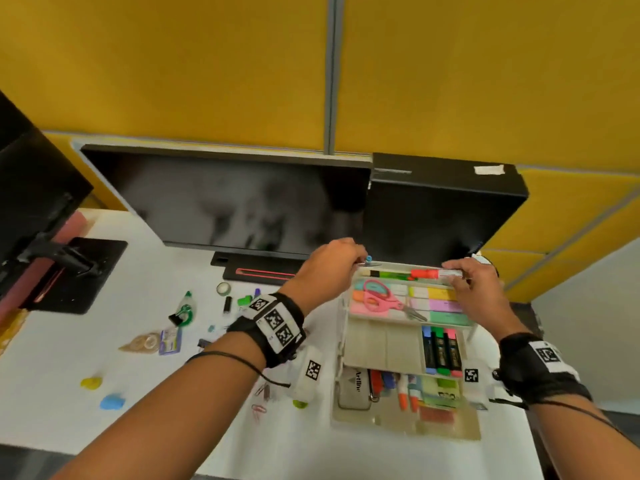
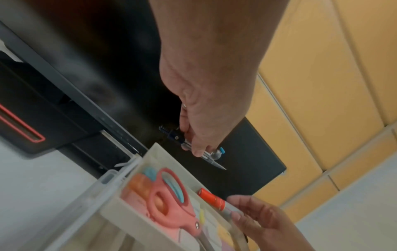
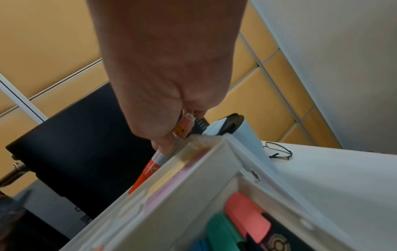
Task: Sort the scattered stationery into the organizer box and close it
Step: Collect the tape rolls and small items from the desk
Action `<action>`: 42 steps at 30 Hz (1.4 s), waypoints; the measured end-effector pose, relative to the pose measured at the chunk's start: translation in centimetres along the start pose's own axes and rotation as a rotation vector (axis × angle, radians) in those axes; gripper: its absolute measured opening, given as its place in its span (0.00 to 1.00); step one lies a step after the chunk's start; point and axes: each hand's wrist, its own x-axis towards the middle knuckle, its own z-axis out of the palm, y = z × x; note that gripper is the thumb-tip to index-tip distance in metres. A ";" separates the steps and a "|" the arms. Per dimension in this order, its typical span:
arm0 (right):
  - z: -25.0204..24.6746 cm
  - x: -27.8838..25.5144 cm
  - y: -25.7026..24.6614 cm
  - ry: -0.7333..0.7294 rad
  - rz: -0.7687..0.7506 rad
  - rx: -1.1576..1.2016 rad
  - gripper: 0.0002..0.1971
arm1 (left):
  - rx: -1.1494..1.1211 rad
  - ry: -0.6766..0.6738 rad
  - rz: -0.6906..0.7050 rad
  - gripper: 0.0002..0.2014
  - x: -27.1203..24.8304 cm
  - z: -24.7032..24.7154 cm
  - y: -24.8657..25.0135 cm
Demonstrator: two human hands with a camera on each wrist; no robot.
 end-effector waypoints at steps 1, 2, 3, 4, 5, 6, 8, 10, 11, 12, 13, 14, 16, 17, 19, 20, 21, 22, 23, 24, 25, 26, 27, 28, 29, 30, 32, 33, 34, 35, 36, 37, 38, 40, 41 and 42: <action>0.0 0.3 0.2 -0.006 -0.003 0.008 0.14 | 0.011 -0.017 0.004 0.09 1.0 0.6 0.9; 0.2 0.5 0.6 -0.013 -0.013 0.016 0.13 | 0.033 -0.043 0.002 0.10 1.9 1.2 1.8; 0.2 0.6 0.7 -0.015 -0.019 0.006 0.12 | 0.059 -0.071 0.003 0.12 2.7 1.8 2.5; 0.3 0.7 0.9 -0.010 -0.029 -0.002 0.12 | 0.087 -0.102 0.003 0.15 3.3 2.3 3.1; 0.3 0.7 1.0 -0.002 -0.030 -0.009 0.11 | 0.110 -0.121 0.007 0.17 3.7 2.7 3.6; 0.5 0.8 1.3 0.000 -0.027 -0.007 0.11 | 0.130 -0.133 0.010 0.19 4.1 3.1 4.0; 0.6 0.7 1.4 -0.012 -0.026 -0.010 0.12 | 0.157 -0.146 0.013 0.21 4.6 3.6 4.7; 0.6 0.7 1.7 -0.006 -0.043 -0.010 0.11 | 0.167 -0.159 0.003 0.22 4.8 4.2 5.0; 0.5 0.6 1.8 -0.004 -0.045 -0.012 0.11 | 0.164 -0.167 0.000 0.21 4.9 4.4 5.2; 0.5 0.6 1.7 -0.001 -0.052 -0.013 0.10 | 0.161 -0.174 0.000 0.20 5.0 4.7 5.3; 0.4 0.5 1.6 -0.002 -0.053 -0.014 0.10 | 0.153 -0.176 0.003 0.19 5.0 4.9 5.4; 0.3 0.5 1.5 -0.003 -0.057 -0.016 0.10 | 0.142 -0.181 0.003 0.17 5.0 5.1 5.5; 0.3 0.6 1.3 -0.007 -0.068 -0.025 0.09 | 0.126 -0.183 0.003 0.15 5.1 5.4 5.5; 0.3 0.7 1.1 -0.014 -0.071 -0.025 0.09 | 0.117 -0.180 0.002 0.15 5.1 5.6 5.5; 0.1 0.8 0.6 -0.038 -0.057 -0.005 0.09 | 0.124 -0.174 0.002 0.14 5.2 5.8 5.3; 0.1 0.8 0.3 -0.044 -0.053 -0.001 0.09 | 0.142 -0.172 0.003 0.13 5.2 5.9 5.2; 0.0 0.8 0.0 -0.047 -0.054 -0.002 0.09 | 0.159 -0.169 0.007 0.11 5.2 5.9 5.1; 0.0 0.8 -0.3 -0.046 -0.061 -0.003 0.09 | 0.168 -0.166 0.008 0.08 5.1 5.8 4.9; 0.1 0.8 -0.4 -0.045 -0.068 -0.003 0.08 | 0.168 -0.160 0.010 0.06 5.0 5.7 4.7; 0.3 0.8 -0.5 -0.044 -0.072 -0.009 0.08 | 0.160 -0.157 0.011 0.05 5.0 5.6 4.5; 0.5 0.8 -0.6 -0.039 -0.073 -0.024 0.08 | 0.150 -0.152 0.015 0.05 4.8 5.4 4.3; 0.8 0.8 -0.6 -0.029 -0.075 -0.039 0.09 | 0.134 -0.147 0.014 0.06 4.6 5.3 4.0; 1.1 0.7 -0.7 -0.016 -0.080 -0.049 0.09 | 0.115 -0.138 0.009 0.06 4.4 5.2 3.6; 1.3 0.8 -0.7 -0.010 -0.098 -0.050 0.09 | 0.094 -0.131 0.002 0.07 4.0 4.9 3.2; 1.6 0.7 -0.9 -0.013 -0.129 -0.056 0.08 | 0.075 -0.131 -0.004 0.07 3.6 4.7 2.7; 1.8 0.8 -1.2 -0.016 -0.170 -0.072 0.08 | 0.050 -0.135 -0.009 0.06 3.1 4.4 2.3; 2.4 1.0 -1.7 -0.015 -0.226 -0.117 0.06 | 0.004 -0.141 -0.010 0.05 1.8 3.7 1.0; 2.6 1.1 -1.9 -0.007 -0.225 -0.128 0.06 | -0.011 -0.131 -0.004 0.07 1.0 3.4 0.4; 2.7 1.1 -2.1 0.005 -0.200 -0.126 0.07 | -0.016 -0.117 0.001 0.10 0.2 3.1 -0.3; 2.9 1.0 -2.3 0.021 -0.164 -0.115 0.08 | -0.016 -0.094 0.001 0.12 -0.7 2.9 -1.1; 3.0 0.7 -2.7 0.042 -0.134 -0.101 0.10 | -0.017 -0.069 -0.010 0.14 -1.6 2.6 -2.0; 3.2 0.1 -3.3 0.069 -0.115 -0.088 0.10 | -0.019 -0.048 -0.032 0.15 -2.6 2.4 -2.9; 3.5 -0.6 -4.2 0.093 -0.113 -0.075 0.11 | -0.025 -0.035 -0.058 0.15 -3.7 2.1 -3.9; 4.5 -2.6 -6.9 0.088 -0.146 -0.028 0.10 | -0.058 -0.024 -0.111 0.14 -6.3 1.5 -6.2; 5.3 -3.8 -8.4 0.052 -0.176 0.007 0.09 | -0.080 -0.020 -0.137 0.13 -7.7 1.3 -7.5; 6.3 -5.0 -9.9 0.001 -0.213 0.038 0.07 | -0.099 -0.020 -0.166 0.13 -9.2 1.2 -8.8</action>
